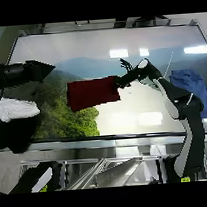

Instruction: Fold the shirts.

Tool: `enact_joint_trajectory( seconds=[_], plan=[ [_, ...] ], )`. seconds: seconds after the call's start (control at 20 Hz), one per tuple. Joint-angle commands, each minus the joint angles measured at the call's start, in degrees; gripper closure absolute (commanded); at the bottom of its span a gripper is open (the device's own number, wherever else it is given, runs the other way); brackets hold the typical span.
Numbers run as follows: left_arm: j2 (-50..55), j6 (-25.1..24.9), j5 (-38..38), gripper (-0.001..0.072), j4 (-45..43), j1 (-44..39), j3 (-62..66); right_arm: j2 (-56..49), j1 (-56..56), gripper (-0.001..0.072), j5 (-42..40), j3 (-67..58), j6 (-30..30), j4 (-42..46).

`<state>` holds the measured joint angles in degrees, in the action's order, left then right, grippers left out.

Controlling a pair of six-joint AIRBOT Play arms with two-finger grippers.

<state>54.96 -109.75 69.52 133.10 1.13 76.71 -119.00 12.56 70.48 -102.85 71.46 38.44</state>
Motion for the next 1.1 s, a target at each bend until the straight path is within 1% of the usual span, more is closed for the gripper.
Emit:
enact_joint_trajectory(
  seconds=[0.0, 0.05, 0.15, 0.3, 0.4, 0.5, 0.65, 0.75, 0.8, 0.85, 0.9, 0.95, 1.05],
  plan=[
    [-0.1, 0.1, 0.1, 0.0687, 0.0, 0.0, 0.0, 6.5, -1.3, 0.0695, -0.9, -2.1, -0.7, -1.3],
    [-0.1, 0.1, 0.1, 0.0687, 0.0, 0.0, 0.0, 9.0, -2.6, 0.0695, -2.5, -3.5, 0.7, -0.7],
    [-0.1, 0.1, 0.1, 0.0687, 0.1, 0.0, 0.0, 13.2, -6.4, 0.0696, -6.0, -6.8, 5.9, 2.0],
    [-0.1, 0.1, 0.2, 0.0688, 0.1, 0.0, 0.0, 18.8, -14.7, 0.0696, -9.7, -10.7, 18.3, 8.9],
    [-0.1, 0.1, 0.1, 0.0687, 0.1, 0.0, 0.0, 22.8, -20.8, 0.0696, -8.6, -10.8, 27.8, 16.5],
    [-0.1, 0.0, 0.1, 0.0687, 0.0, 0.0, 0.0, 26.2, -27.5, 0.0696, -4.0, -10.8, 36.3, 23.7],
    [-0.1, -0.9, 0.2, 0.0687, 0.0, 0.0, 0.0, 28.3, -35.9, 0.0698, 5.6, -10.5, 42.6, 30.9],
    [-0.1, -0.9, 0.2, 0.0687, 0.0, 0.0, 0.0, 29.4, -38.9, 0.0698, 13.9, -8.7, 48.1, 40.6],
    [-0.1, -0.9, 0.2, 0.0687, 0.0, 0.0, 0.0, 30.6, -39.3, 0.0698, 18.0, -6.8, 49.5, 47.6],
    [-0.1, -0.9, 0.2, 0.0687, 0.0, 0.0, 0.0, 32.2, -39.5, 0.0698, 20.9, -4.4, 50.2, 53.7],
    [-0.1, -0.9, 0.2, 0.0687, 0.0, 0.0, 0.0, 33.9, -39.5, 0.0698, 22.2, -1.5, 50.1, 57.8],
    [-0.1, -0.9, 0.1, 0.0687, 0.0, 0.0, 0.0, 35.5, -39.5, 0.0697, 22.9, 1.5, 50.1, 59.8],
    [0.0, -0.9, 0.1, 0.0687, 0.0, 0.0, 0.0, 38.4, -39.5, 0.0697, 23.5, 7.6, 50.1, 61.0]
  ],
)
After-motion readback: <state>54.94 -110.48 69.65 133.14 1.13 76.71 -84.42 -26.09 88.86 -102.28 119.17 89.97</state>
